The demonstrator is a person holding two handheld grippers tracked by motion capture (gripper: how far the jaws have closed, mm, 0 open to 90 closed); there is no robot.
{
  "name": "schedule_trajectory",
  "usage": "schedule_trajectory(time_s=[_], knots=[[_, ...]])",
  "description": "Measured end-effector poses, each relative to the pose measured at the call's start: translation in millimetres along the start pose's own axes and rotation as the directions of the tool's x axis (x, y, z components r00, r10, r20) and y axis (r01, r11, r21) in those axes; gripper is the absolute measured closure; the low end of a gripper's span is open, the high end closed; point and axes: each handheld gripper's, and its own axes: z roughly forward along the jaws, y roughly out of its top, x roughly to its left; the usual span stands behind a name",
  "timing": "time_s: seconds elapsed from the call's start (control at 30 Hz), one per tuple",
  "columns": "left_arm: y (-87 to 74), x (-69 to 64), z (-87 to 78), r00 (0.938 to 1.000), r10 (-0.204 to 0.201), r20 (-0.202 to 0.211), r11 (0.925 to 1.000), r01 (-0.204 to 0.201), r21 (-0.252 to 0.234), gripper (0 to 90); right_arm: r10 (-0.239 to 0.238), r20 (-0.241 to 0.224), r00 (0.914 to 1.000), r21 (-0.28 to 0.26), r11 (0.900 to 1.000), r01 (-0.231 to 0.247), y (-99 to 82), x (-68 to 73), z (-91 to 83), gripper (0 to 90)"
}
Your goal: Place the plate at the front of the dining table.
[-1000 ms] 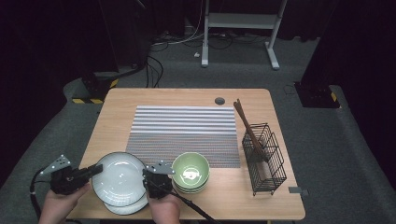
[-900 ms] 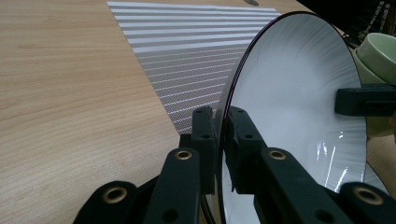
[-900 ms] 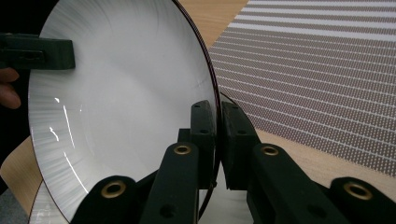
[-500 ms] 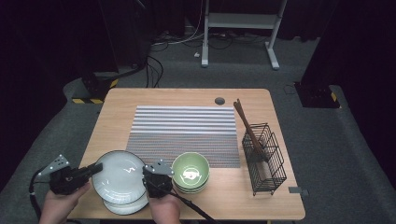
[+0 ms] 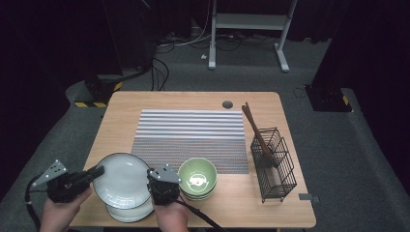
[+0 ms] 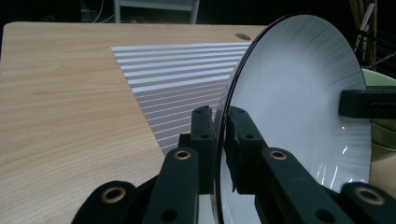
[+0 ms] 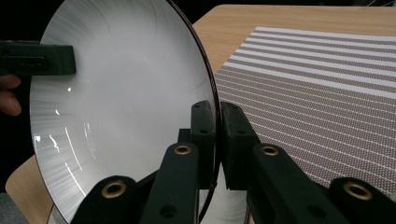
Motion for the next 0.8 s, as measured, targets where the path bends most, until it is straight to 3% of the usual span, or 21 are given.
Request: schedule_trajectory(time_s=[0.3,0.57,0.8], knots=[[1.7,-4.1,-1.1,0.9998,0.016,-0.009,0.9993,-0.017,-0.034,81.2,-0.025,-0.010,0.9996,0.000,0.9997,0.025,5.1,-1.0,-5.3,84.5],[4.7,-7.8,-4.3,1.0000,-0.007,0.000,0.9968,0.007,-0.080,81.2,-0.049,-0.004,0.9988,-0.021,0.9986,0.049,11.0,-1.3,-8.7,84.3],[7.4,-11.2,-3.5,0.9999,-0.001,-0.017,0.9955,-0.001,-0.095,81.2,-0.072,-0.010,0.9973,-0.047,0.9963,0.072,15.0,-3.0,-12.5,84.4]])
